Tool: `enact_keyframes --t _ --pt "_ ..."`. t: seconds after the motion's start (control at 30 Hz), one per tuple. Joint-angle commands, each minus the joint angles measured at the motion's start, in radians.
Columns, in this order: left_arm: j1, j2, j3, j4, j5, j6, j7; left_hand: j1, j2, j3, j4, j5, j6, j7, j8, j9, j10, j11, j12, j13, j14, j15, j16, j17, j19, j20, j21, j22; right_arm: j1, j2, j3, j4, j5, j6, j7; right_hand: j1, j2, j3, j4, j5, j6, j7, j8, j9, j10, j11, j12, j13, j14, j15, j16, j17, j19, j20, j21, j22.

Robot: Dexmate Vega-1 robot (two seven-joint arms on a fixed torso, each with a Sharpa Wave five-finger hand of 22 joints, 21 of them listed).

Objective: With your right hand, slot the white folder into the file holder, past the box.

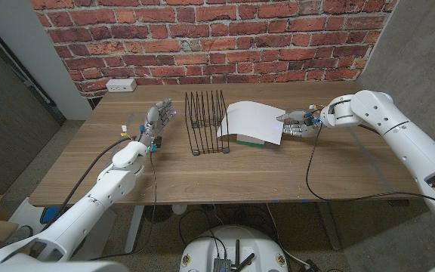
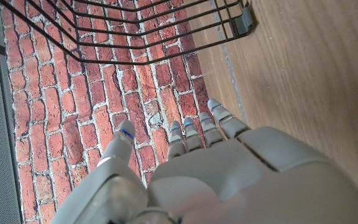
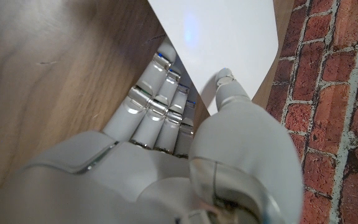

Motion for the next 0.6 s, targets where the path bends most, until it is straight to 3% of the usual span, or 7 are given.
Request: enact_keyframes --t 0.03,0.5,0.6 --pt "-0.010 -0.004 0.004 0.010 -0.003 0.004 -0.008 0.011 0.027 0.010 0.000 0.008 0.011 0.003 0.006 0.004 0.009 0.004 0.006 0.006 0.010 -0.048 0.007 0.001 0.008 -0.054 0.006 0.003 -0.001 -0.001 -0.004 0.008 0.002 0.010 0.007 0.022 0.003 0.013 -0.002 -0.001 0.085 0.044 0.017 0.007 0.027 -0.019 0.011 0.007 0.025 -0.063 0.013 0.009 0.013 -0.007 0.011 0.007" --pt "-0.022 -0.008 0.008 0.025 -0.004 0.006 -0.018 0.011 0.029 0.011 0.001 0.008 0.013 0.006 0.006 0.004 0.012 0.002 0.006 0.006 0.012 -0.048 0.007 0.001 0.010 -0.053 0.006 0.003 0.002 -0.002 -0.008 0.011 0.000 0.013 0.007 0.050 0.014 0.031 -0.001 -0.003 0.150 -0.002 0.051 0.015 0.069 -0.040 0.018 0.019 0.057 -0.065 0.013 0.016 0.018 -0.012 0.018 0.010" --pt "-0.022 -0.008 0.007 0.026 -0.005 0.003 -0.018 0.011 0.029 0.012 0.001 0.008 0.014 0.007 0.006 0.004 0.015 0.003 0.007 0.006 0.012 -0.047 0.006 0.001 0.011 -0.054 0.006 0.003 0.003 -0.002 -0.008 0.010 -0.001 0.012 0.005 0.056 0.019 0.037 -0.001 -0.004 0.165 -0.022 0.057 0.013 0.084 -0.048 0.019 0.018 0.064 -0.065 0.011 0.017 0.015 -0.011 0.019 0.011"
